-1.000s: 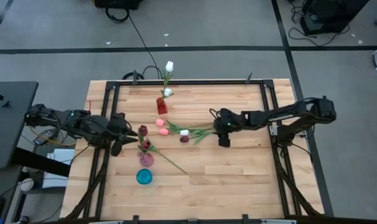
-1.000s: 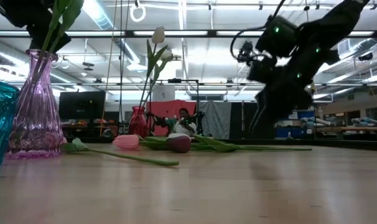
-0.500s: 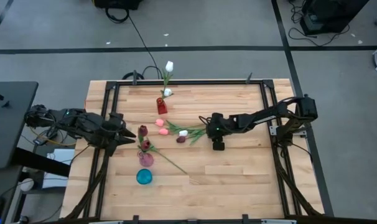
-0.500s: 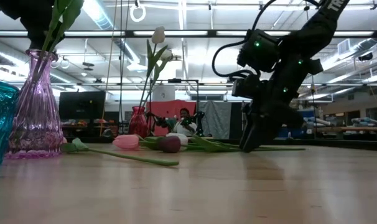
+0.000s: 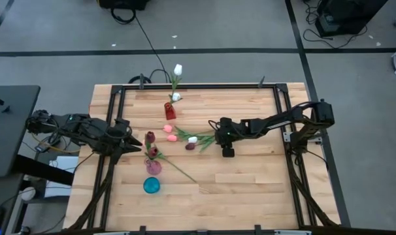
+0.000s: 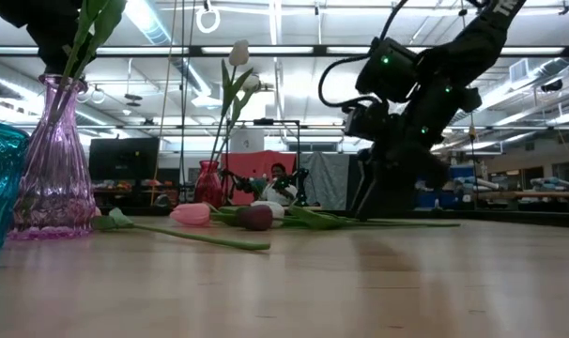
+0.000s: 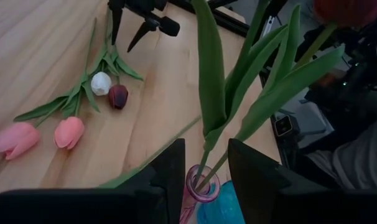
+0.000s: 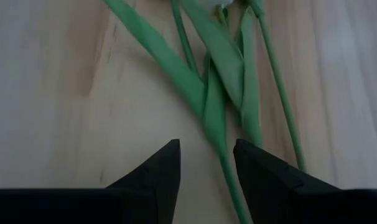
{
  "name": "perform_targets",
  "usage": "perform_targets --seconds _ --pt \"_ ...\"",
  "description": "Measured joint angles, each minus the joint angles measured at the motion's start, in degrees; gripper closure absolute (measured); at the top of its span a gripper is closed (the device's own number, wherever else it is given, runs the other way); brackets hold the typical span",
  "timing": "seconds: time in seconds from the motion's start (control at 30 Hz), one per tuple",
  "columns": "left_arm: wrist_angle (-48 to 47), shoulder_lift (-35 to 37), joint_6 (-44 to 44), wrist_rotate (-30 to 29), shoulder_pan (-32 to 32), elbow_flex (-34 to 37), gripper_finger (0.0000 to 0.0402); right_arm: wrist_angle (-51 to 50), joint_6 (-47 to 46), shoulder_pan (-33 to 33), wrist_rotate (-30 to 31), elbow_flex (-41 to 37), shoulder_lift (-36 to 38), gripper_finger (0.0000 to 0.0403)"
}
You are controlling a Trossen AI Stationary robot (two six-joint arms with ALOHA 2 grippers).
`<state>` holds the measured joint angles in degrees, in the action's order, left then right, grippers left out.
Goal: Sort flowers into vase by color
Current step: Put the dark red tulip into the pink vase
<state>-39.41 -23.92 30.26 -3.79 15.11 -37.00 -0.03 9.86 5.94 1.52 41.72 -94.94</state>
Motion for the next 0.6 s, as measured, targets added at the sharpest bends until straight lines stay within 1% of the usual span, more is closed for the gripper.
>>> perform_targets --seconds 0.27,0.37,0.47,0.6 --pt "-1.34 0.0 0.0 0.0 0.0 -0.02 0.0276 3.1 1.7 1.8 -1.02 0.15 -4.64 0.024" --pt "-1.19 0.0 0.15 0.09 0.0 -0.02 0.0276 3.15 1.61 2.21 -2.16 0.15 -5.03 0.0252" --pt "-0.46 0.0 0.42 1.7 0.0 -0.02 0.0275 2.24 0.28 2.27 -2.61 0.15 -4.76 0.0291" --pt "2.43 0.0 0.02 4.38 0.0 -0.02 0.0275 -0.21 -1.61 2.33 -2.89 0.21 -3.93 0.0368"
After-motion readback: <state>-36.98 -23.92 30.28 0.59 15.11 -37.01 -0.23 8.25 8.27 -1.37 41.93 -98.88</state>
